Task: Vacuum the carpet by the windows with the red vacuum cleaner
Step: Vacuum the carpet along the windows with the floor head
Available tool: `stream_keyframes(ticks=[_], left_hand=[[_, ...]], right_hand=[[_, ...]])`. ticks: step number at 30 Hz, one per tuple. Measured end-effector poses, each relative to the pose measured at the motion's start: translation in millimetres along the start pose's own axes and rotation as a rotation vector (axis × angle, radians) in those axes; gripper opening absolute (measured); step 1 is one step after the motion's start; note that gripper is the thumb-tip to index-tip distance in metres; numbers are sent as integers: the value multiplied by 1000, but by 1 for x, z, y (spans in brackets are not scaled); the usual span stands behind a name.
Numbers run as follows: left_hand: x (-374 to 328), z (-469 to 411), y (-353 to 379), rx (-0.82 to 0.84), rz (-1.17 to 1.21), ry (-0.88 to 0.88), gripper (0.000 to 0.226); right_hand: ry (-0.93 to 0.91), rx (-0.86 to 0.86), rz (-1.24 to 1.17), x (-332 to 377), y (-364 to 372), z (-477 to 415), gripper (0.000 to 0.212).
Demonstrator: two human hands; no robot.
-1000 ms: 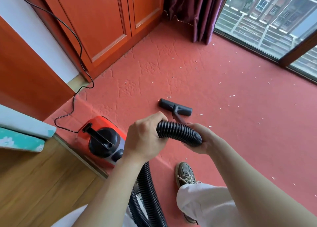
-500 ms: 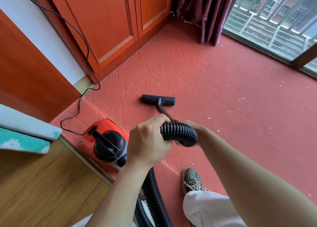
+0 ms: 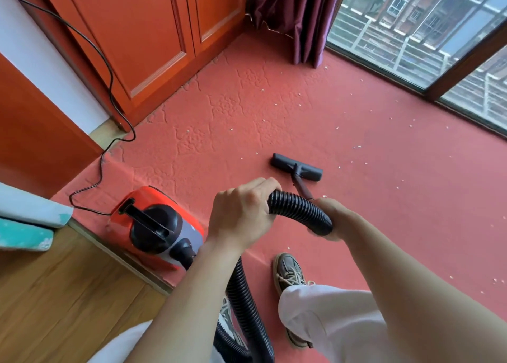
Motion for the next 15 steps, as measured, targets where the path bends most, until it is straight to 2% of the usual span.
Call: stream_keyframes(ticks=[3,7,10,13,15], left_hand=[[20,-2,11,74,-43,-187,16],[38,1,15,87,-86,-367,11],[35,-7,6,-15,-75,-374,7],[30,-14,-3,-112,-46,-338,6],[26,-16,-7,-172,-40,-309,7]], right_hand=[[-6,-23,-53,-10,-14,1,10],[10,15,-55,-25,0,8,20],[34,90,-84,-23,17,15,30],[66,217,-113,-17,39,17,26],[104,228,-135,-9,50,13,24]])
Point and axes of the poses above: each hand's wrist, its own z-axis away from the middle knuckle, its own y-axis out of the palm, x = y × z, the point moved 8 cm from there along -z, towards the middle knuckle, and after that the axes turned 15 degrees about -x, right-handed, at the moved point
